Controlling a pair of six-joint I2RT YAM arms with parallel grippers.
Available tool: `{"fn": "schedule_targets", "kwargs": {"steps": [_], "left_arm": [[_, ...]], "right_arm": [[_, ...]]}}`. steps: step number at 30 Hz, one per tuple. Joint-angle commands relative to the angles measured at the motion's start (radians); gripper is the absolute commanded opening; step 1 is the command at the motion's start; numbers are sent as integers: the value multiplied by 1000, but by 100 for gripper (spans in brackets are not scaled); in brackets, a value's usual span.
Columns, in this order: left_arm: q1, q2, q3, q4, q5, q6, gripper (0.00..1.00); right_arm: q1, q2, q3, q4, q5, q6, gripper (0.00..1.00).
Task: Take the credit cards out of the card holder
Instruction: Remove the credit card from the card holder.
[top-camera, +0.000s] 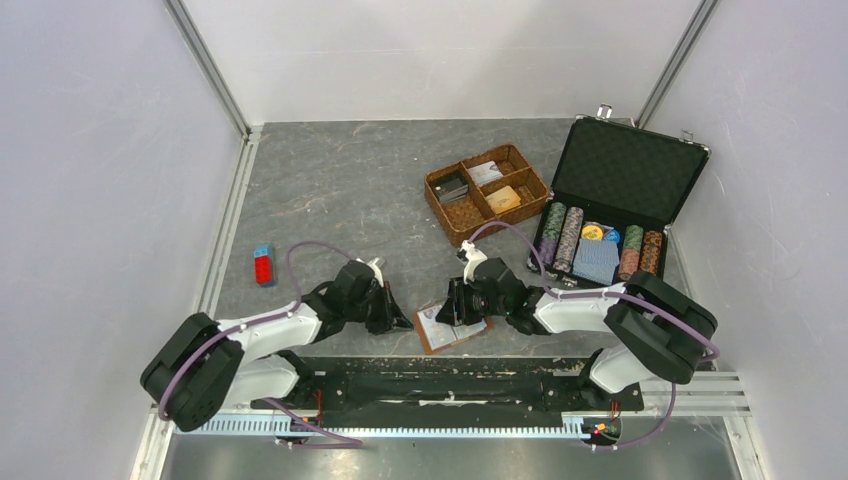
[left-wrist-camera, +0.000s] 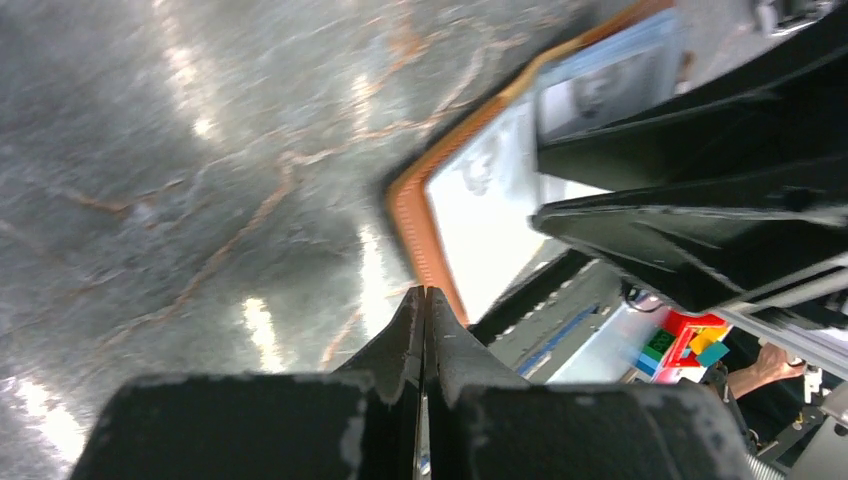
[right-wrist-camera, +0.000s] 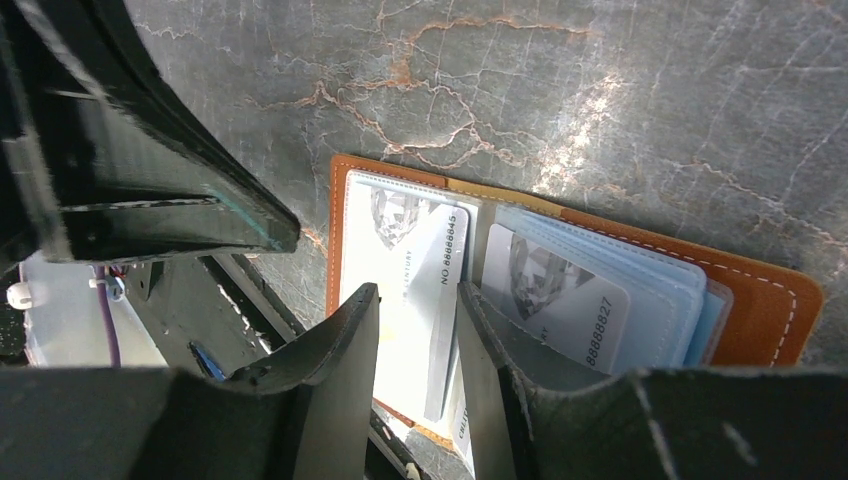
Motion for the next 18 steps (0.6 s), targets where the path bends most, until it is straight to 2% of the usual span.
{"fn": "schedule_targets", "kwargs": {"steps": [1, 5, 12, 18], "left_arm": [[3, -72, 97, -23, 9, -7, 2], [3, -57, 113, 23, 28, -26, 2], [1, 79, 84, 182, 69, -46, 2], [-3, 181, 53, 257, 72, -49, 2]], "right_arm": [[0, 3, -27, 26, -15, 23, 38], [0, -21, -24, 29, -5, 21, 38], [-5, -16, -45, 57, -11, 33, 37], [-13, -21, -67, 76, -14, 39, 37]]}}
